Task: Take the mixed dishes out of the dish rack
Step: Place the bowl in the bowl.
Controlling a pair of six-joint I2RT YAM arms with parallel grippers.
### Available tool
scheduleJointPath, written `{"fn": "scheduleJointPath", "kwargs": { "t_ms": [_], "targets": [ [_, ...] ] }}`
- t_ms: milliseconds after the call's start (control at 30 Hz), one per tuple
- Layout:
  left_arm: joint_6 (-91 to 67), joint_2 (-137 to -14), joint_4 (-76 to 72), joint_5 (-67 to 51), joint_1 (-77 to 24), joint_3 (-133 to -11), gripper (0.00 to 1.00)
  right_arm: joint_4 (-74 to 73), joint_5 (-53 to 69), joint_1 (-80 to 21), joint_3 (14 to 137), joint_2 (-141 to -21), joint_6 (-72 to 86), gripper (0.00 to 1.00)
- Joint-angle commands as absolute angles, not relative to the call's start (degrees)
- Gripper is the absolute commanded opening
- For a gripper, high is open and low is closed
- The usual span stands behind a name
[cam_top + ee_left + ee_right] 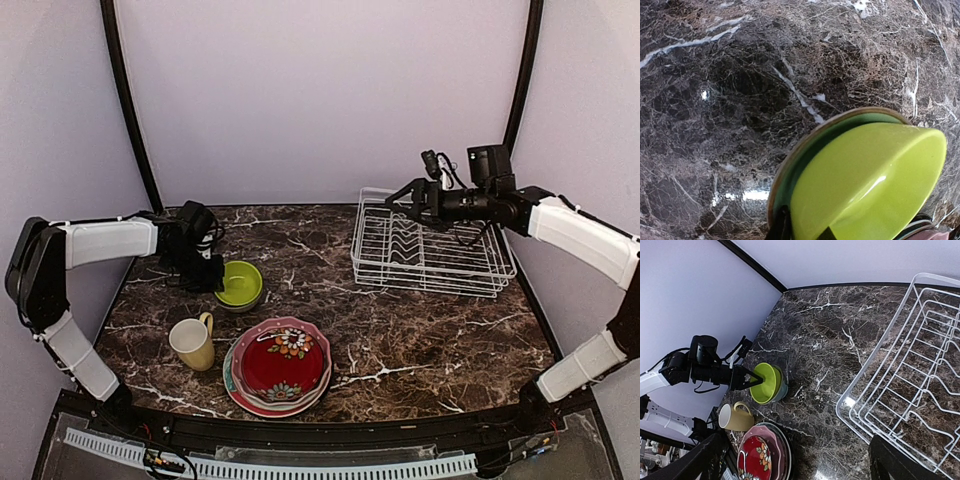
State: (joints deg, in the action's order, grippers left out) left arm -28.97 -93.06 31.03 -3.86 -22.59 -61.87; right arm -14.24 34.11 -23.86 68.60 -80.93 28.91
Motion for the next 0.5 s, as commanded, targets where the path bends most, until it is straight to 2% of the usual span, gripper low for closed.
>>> {"fn": "scheduleJointPath", "kwargs": {
  "t_ms": [0, 200, 467],
  "targets": [
    [-27.58, -92.19, 33.05, -1.81, -22.25, -63.44, 0.18, -17.98, 29.46, -22.97, 69.79, -78.08, 25.24, 0.99],
    [-25.99, -89.79, 35.19, 1.46, -22.24, -64.10, 0.34, -22.93, 23.97, -22.50, 70.91, -74.85, 21.45, 0.99],
    [-23.70, -79.79, 35.04, 6.71, -22.24, -63.64, 0.62, -27.77, 14.02, -22.32, 69.59, -65.88, 17.30, 0.99]
  ]
}}
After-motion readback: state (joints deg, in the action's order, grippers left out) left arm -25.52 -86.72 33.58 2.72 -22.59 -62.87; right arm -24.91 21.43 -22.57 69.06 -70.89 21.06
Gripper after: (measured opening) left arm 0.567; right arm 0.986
